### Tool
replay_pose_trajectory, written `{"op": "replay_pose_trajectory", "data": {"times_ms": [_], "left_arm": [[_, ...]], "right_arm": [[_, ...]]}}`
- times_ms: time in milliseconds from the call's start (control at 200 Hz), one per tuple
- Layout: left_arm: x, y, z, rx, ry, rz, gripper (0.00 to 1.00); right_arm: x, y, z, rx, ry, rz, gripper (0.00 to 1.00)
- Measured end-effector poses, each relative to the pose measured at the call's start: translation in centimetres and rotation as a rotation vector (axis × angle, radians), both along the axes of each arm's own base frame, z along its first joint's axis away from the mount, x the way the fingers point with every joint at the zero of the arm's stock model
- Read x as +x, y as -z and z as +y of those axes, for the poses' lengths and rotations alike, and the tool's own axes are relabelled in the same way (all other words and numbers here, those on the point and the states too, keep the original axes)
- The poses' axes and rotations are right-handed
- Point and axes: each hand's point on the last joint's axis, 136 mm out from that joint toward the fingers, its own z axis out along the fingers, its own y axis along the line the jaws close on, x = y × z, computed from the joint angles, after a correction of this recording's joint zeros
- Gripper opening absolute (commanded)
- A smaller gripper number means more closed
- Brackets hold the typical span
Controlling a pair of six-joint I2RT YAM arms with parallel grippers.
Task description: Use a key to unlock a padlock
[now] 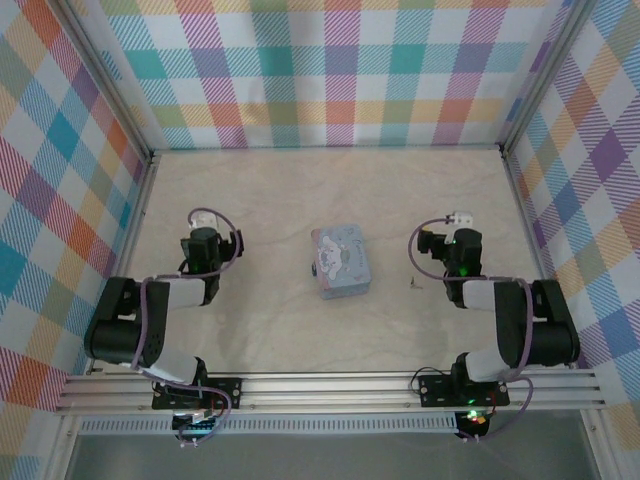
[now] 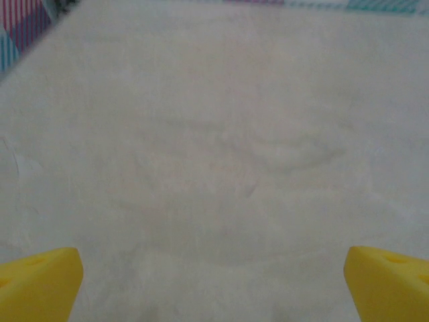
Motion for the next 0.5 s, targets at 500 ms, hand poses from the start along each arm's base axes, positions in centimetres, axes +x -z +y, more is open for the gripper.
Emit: {"op": "replay_pose_trajectory", "data": {"times_ms": [500], "left_arm": [[6.0,-10.5,-4.3,-0.481,0.103,0.051,0.98]], "right_arm": [[-2.8,-10.1,4.6,0.541,-0.068,0.117,0.93]]}}
